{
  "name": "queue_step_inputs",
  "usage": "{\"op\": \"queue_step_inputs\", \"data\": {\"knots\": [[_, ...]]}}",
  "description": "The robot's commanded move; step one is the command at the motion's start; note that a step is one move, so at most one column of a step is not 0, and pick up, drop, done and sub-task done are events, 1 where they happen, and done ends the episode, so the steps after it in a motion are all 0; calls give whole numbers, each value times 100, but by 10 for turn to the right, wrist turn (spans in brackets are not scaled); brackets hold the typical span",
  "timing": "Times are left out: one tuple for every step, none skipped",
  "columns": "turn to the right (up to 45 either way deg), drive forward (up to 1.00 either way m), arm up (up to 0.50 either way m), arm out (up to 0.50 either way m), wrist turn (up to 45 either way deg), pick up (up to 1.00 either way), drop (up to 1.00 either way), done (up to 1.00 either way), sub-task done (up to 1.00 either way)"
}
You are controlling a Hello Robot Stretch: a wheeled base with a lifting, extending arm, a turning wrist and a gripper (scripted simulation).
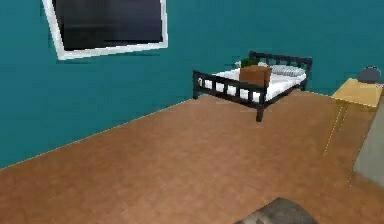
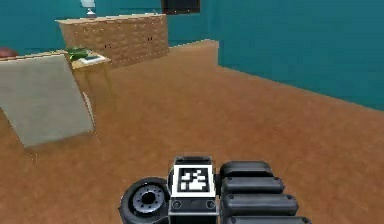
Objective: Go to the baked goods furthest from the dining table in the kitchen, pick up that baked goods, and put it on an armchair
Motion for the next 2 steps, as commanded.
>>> {"op": "queue_step_inputs", "data": {"knots": [[-420,0,0,0,0,0,0,0,0],[0,80,0,0,0,0,0,0,0]]}}
